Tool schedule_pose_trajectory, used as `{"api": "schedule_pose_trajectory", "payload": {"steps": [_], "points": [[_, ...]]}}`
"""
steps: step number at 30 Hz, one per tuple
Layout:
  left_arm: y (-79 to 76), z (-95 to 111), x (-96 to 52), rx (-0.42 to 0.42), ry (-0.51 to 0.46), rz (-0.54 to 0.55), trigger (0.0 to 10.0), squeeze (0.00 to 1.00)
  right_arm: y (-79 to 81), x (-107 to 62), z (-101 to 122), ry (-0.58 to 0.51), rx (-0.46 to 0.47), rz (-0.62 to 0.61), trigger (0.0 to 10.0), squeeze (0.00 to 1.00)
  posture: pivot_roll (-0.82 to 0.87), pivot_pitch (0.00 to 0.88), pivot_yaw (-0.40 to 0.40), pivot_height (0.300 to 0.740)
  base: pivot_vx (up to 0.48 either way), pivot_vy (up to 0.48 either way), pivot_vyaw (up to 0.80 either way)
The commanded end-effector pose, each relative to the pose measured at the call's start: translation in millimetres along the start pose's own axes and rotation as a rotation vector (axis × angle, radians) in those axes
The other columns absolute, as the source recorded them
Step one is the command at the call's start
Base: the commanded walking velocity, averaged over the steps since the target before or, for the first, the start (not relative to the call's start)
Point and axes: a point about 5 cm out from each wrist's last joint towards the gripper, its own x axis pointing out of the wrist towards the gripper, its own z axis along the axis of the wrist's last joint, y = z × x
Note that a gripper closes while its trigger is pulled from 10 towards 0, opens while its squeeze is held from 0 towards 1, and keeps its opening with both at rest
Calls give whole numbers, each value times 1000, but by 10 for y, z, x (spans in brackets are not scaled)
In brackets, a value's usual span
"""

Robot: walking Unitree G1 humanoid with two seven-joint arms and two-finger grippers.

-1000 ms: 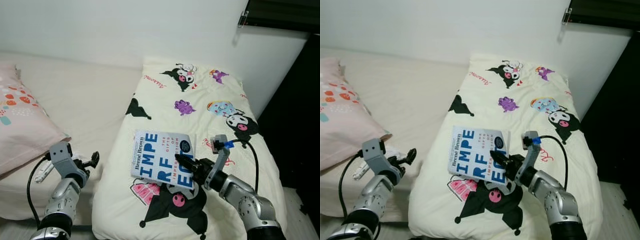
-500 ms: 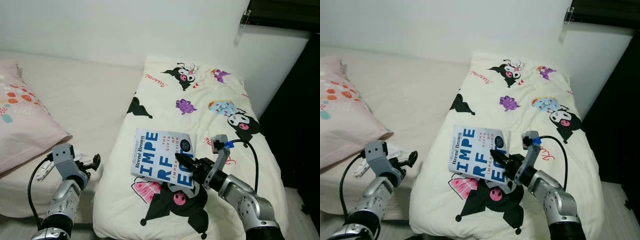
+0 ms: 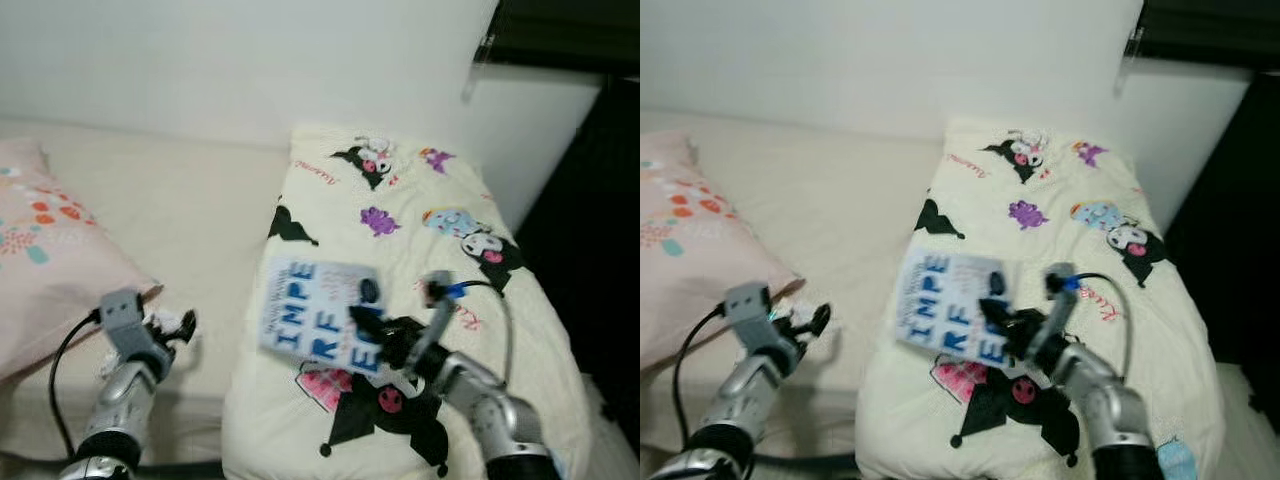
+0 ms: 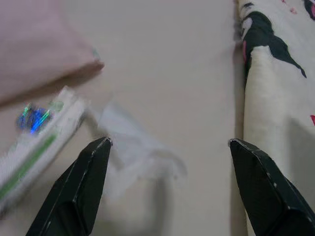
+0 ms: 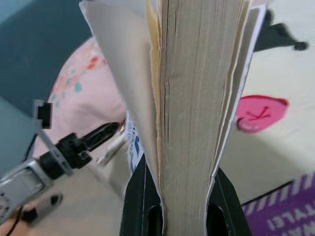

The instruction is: Clean up the room

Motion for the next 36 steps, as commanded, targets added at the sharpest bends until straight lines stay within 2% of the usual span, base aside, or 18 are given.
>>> {"api": "schedule_pose_trajectory", "payload": {"steps": [1,7,11,16,17,19,22,24,26,27,28,29,30,31,32,33,36], "points": [[-20,-2,6,3,0,-10,10000,0,-42,-55,41,-21,-1,-18,10000,0,-28,16,-77,551,0,446,0],[-46,-3,11,4,-6,-20,10000,0,-42,-62,46,-24,0,-16,10000,0,-29,17,-75,551,0,371,0],[-84,21,27,64,-16,-31,10000,0,-52,-72,44,-26,3,-21,10000,0,-31,18,-72,551,0,0,0],[-67,-76,15,201,69,-5,10000,0,-73,-87,38,-26,4,-33,10000,0,-30,21,-69,551,0,0,0],[-66,-155,-3,227,118,1,10000,0,-80,-94,41,-30,5,-39,10000,0,-28,23,-67,551,0,0,0],[-74,-243,-23,233,172,3,10000,0,-90,-99,48,-37,8,-47,10000,0,-28,24,-68,551,0,0,0],[-227,-376,-49,223,205,-73,10000,0,-119,-111,65,-48,11,-66,10000,0,-28,25,-66,551,0,0,0],[-227,-376,-49,223,205,-73,10000,0,-119,-111,65,-48,11,-66,10000,0,-28,25,-66,551,0,0,0],[-324,-420,-55,224,207,-120,10000,0,-136,-118,70,-50,13,-80,10000,0,-28,27,-67,551,0,0,0],[-324,-420,-55,224,207,-120,10000,0,-136,-118,70,-50,13,-80,10000,0,-28,27,-67,551,0,0,0],[-405,-430,-50,219,195,-153,10000,0,-163,-123,78,-47,18,-100,10000,0,-30,27,-67,547,0,0,0],[-405,-430,-50,219,195,-153,10000,0,-163,-123,78,-47,18,-100,10000,0,-30,27,-67,547,0,0,0],[-499,-421,-37,210,170,-185,10000,0,-204,-139,102,-52,14,-129,10000,0,-32,28,-67,542,0,0,0],[-499,-421,-37,210,170,-185,10000,0,-204,-139,102,-52,14,-129,10000,0,-32,28,-67,542,0,0,0],[-587,-400,-20,207,141,-205,10000,0,-263,-165,144,-69,17,-170,10000,0,-35,28,-66,537,0,0,0],[-651,-374,0,219,116,-205,10000,0,-322,-201,189,-88,17,-209,10000,0,-38,30,-63,533,0,0,0],[-685,-332,33,266,90,-161,10000,0,-387,-267,249,-118,21,-249,10000,0,-42,30,-62,524,0,0,0]]}}
